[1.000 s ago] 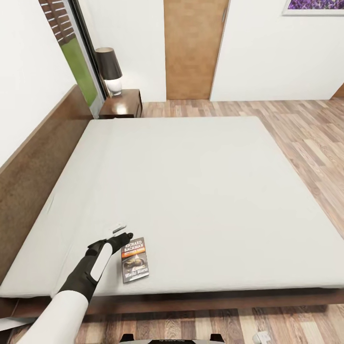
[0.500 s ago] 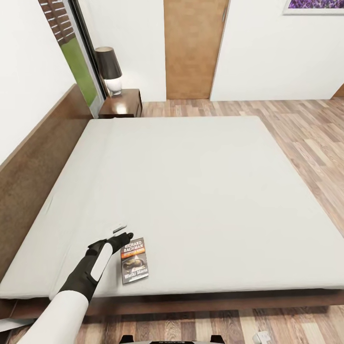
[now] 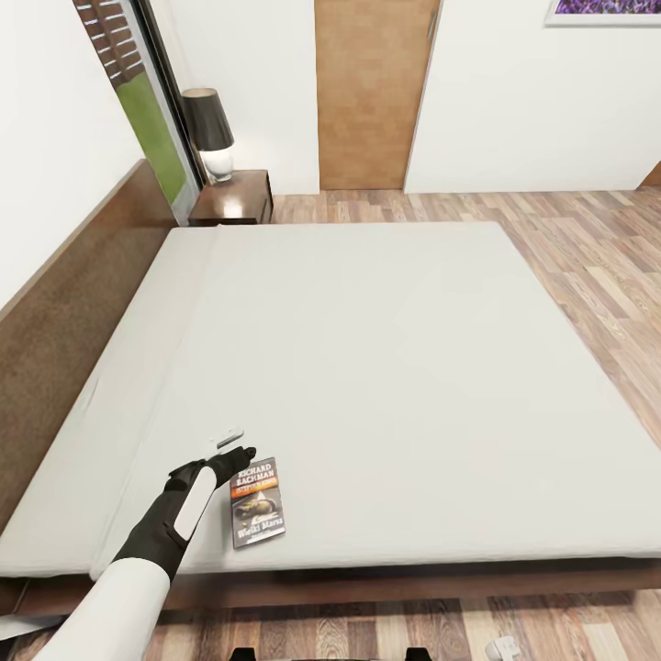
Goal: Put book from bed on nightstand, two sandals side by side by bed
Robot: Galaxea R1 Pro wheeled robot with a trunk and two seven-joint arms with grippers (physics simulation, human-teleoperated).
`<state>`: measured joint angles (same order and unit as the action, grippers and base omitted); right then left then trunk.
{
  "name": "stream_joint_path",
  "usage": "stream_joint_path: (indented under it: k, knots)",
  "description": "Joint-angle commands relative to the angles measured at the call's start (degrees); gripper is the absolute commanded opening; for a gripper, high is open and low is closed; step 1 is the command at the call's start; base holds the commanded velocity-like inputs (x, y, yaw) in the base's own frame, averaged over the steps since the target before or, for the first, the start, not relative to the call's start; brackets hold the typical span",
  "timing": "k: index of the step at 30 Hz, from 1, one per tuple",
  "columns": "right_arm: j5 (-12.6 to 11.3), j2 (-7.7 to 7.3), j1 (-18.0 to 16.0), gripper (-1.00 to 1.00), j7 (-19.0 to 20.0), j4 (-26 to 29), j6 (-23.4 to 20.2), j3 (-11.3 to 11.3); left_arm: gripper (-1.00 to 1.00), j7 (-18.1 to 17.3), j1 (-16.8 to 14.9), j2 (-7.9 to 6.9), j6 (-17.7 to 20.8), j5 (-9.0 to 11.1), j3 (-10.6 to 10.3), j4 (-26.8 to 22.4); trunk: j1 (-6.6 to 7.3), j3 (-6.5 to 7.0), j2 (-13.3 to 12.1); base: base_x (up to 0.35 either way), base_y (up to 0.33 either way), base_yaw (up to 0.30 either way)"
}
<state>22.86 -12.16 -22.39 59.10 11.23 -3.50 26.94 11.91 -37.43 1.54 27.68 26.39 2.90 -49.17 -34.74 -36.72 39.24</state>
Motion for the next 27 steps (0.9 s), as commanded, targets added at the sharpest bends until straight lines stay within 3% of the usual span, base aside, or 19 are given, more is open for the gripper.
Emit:
stream_joint_path:
  k: [1,27]
  knots:
    - [0.4,0.02,0.0,1.0,0.3,0.0,-0.4,0.5,1.0,0.4,0.0,0.04,0.3,0.6,0.1,-0.1,-0.24,-0.24,0.5,0.0,0.0,0.0]
    - [0.4,0.03,0.0,1.0,0.3,0.0,-0.4,0.4,1.0,0.4,0.0,0.05,0.3,0.6,0.1,-0.1,-5.95,-4.91,10.9,0.0,0.0,0.0]
